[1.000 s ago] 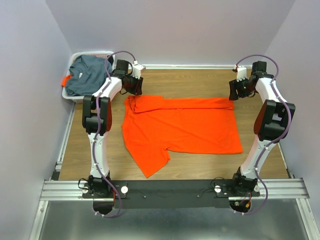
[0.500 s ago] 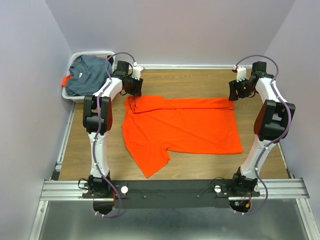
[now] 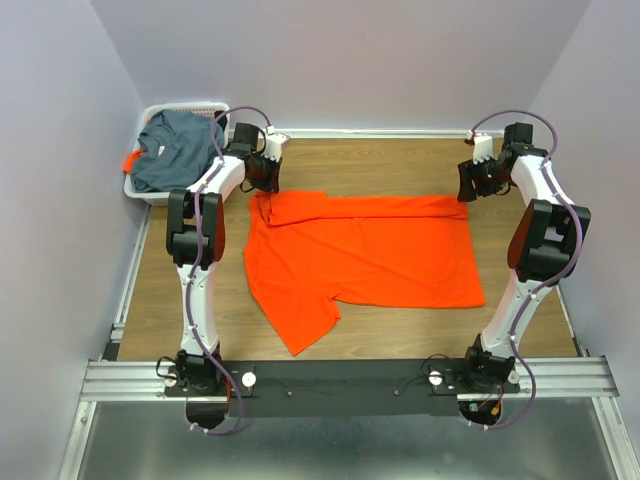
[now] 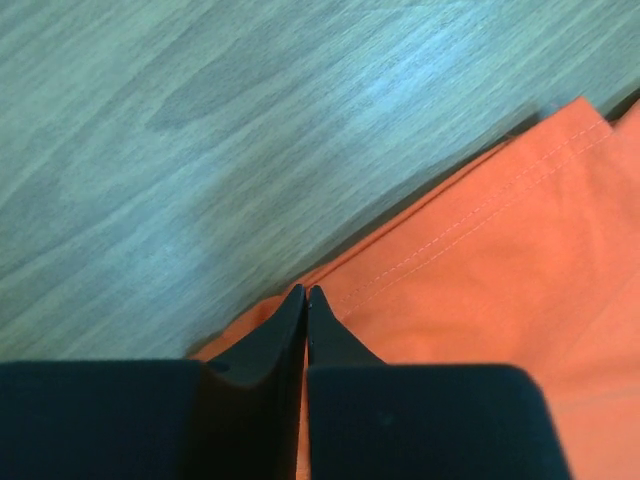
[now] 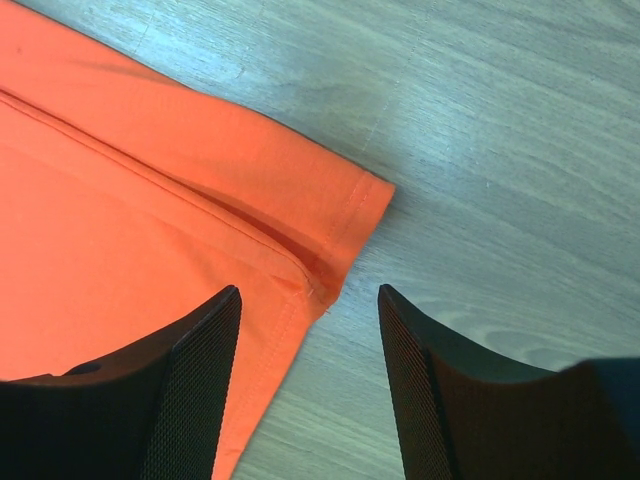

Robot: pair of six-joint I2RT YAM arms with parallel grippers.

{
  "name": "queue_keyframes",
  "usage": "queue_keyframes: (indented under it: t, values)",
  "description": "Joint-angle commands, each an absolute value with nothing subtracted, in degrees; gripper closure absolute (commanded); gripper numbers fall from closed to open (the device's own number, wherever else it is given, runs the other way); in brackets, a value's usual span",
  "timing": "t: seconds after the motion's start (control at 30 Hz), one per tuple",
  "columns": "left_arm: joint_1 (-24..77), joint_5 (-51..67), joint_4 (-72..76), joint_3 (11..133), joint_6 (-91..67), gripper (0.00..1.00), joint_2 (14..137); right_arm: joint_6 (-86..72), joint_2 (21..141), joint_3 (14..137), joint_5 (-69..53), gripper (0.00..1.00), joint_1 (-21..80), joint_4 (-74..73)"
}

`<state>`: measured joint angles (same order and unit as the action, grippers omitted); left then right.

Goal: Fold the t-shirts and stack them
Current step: Fold the flattened tshirt in 1/3 of the way

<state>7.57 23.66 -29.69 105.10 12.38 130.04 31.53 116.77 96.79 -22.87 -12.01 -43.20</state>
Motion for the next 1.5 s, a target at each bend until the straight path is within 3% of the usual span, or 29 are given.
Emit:
queue_keyframes:
  t: [0.0, 0.73, 1.07, 1.47]
  values:
    - [7.29, 27.15, -31.02, 103.8, 12.57, 1.0, 127.44, 31.73, 116.19, 97.82, -24.08, 0.36, -12.39, -44.38]
    - [9.31, 33.3, -30.14, 90.02, 17.13, 1.0, 114.0, 31.9, 115.05, 97.29, -24.78, 0.39, -12.39, -44.56]
    - [12.65, 39.99, -34.01, 78.85, 25.65, 1.0, 106.26, 32.17, 114.26, 96.42, -24.52, 0.39, -12.39, -44.65]
    - [13.1, 37.36, -41.4, 69.7, 40.08, 1.0, 101.87, 33.05, 113.82, 95.27, -24.17, 0.4, -12.39, -44.74]
